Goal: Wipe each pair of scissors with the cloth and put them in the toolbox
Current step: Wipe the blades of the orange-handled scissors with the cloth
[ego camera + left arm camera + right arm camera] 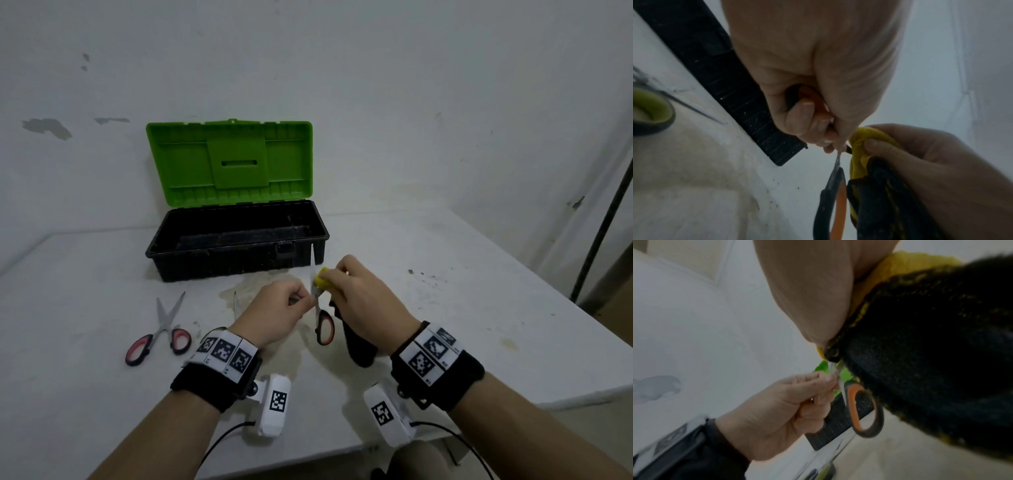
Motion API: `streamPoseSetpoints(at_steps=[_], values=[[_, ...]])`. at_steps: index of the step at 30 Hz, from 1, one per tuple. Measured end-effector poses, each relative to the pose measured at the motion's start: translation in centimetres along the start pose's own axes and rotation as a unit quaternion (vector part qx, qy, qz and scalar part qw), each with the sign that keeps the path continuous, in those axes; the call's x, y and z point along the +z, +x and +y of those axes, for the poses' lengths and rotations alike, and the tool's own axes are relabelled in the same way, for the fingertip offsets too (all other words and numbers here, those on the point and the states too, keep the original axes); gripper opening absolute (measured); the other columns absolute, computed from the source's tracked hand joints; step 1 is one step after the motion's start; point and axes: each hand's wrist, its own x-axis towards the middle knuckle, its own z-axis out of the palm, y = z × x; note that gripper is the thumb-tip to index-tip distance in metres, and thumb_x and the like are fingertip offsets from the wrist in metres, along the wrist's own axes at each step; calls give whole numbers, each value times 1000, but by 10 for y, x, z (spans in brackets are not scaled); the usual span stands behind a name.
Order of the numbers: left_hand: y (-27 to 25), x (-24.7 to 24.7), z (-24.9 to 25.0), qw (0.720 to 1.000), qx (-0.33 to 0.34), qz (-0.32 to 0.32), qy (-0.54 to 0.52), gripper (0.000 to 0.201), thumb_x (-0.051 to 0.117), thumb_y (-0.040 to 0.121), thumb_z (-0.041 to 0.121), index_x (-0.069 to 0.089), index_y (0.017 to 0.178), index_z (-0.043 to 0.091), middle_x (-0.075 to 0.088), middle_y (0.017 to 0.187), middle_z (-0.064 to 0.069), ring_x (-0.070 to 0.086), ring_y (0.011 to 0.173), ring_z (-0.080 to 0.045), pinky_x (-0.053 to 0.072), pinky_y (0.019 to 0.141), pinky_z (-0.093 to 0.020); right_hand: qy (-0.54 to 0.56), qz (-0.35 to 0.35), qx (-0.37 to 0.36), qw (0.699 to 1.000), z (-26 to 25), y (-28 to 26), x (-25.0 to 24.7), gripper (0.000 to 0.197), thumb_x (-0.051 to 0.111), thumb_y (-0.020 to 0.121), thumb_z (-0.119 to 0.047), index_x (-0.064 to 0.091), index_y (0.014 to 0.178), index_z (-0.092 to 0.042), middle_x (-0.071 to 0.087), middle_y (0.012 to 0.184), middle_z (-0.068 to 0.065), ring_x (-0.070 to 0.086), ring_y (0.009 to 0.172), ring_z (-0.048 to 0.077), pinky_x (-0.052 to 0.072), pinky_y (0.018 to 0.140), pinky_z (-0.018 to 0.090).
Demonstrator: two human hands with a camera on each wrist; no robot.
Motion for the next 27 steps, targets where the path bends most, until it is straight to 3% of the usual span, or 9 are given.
streamPoseSetpoints(at_steps=[3, 8, 12, 15, 19, 21, 27], values=[[-2, -1, 3, 997, 22, 5, 73, 20, 63, 96, 33, 65, 82, 19, 59, 70, 10, 52, 62, -3, 36, 58, -20, -44, -39, 4, 998, 2, 0, 4, 22, 62, 90, -8, 64, 106, -22, 41, 95, -1, 35, 73, 12, 39, 55, 28], [-5, -5, 3, 996, 28, 10, 88, 21, 63, 96, 33, 64, 80, 19, 56, 68, 11, 49, 61, -3, 34, 57, -18, -68, -53, 48, 995, 15, 11, -3, 23, 57, 93, -8, 65, 111, -19, 44, 100, 1, 43, 78, 16, 50, 64, 34], [-6, -8, -2, 1000, -13, -17, -1, 22, 63, 97, 28, 65, 81, 13, 55, 62, 8, 47, 53, -3, 39, 56, -19, -70, 36, 108, 991, 30, 12, -13, 22, 58, 91, -5, 63, 109, -16, 44, 97, 2, 47, 70, 20, 50, 56, 37], [-5, -7, -2, 993, -52, -30, -104, 20, 63, 97, 20, 62, 78, 14, 51, 56, 7, 42, 48, -6, 35, 47, -18, -31, 50, 36, 998, 14, 3, -11, 19, 61, 90, -5, 60, 106, -16, 45, 96, 3, 52, 67, 20, 51, 53, 38], [-5, -3, 3, 980, -67, -38, -181, 17, 59, 98, 11, 61, 84, 2, 47, 55, 5, 37, 44, -5, 31, 42, -16, -32, 8, -27, 999, -6, -9, 8, 26, 68, 84, -6, 62, 105, -20, 46, 94, 2, 34, 70, 11, 44, 48, 31], [-5, -3, 4, 980, -60, -39, -188, 15, 59, 98, 10, 61, 87, 0, 46, 55, 4, 37, 43, -5, 31, 41, -16, -32, 5, -17, 999, -2, -9, 12, 27, 67, 85, -6, 62, 106, -21, 46, 95, 1, 33, 72, 10, 44, 48, 30], [-6, -5, -2, 983, -61, -37, -169, 17, 61, 98, 11, 59, 83, 6, 47, 51, 8, 37, 41, -3, 31, 41, -15, -37, 44, 73, 996, 23, 11, -5, 19, 60, 91, -5, 64, 105, -16, 44, 93, 2, 50, 66, 22, 51, 55, 41]])
